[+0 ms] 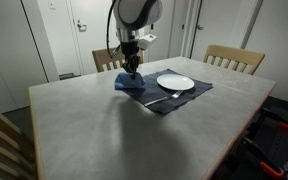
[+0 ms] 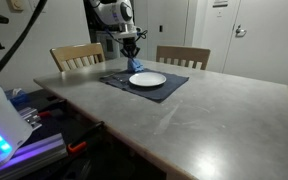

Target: Put the fork on the blue mat, wipe the plate with the cloth, and then put the fork back on the plate

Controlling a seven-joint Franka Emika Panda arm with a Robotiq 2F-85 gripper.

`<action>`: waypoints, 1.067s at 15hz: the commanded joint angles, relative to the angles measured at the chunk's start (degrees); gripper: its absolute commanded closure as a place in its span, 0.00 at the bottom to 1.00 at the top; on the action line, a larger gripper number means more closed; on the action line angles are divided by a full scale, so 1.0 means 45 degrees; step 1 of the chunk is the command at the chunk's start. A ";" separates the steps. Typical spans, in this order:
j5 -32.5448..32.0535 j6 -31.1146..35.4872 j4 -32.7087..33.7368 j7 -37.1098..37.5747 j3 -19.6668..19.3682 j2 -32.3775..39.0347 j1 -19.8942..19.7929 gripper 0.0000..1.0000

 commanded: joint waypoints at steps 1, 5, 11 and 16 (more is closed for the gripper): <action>-0.0176 -0.0437 -0.0656 0.0336 -0.0345 -0.0788 -0.0081 0.98; -0.0382 -0.0766 -0.1185 0.0781 -0.0864 -0.1485 -0.0178 0.98; -0.1071 -0.1414 -0.2252 0.2113 -0.1738 -0.2504 -0.0361 0.98; -0.1798 -0.2832 -0.3152 0.3563 -0.2243 -0.3194 -0.0406 0.98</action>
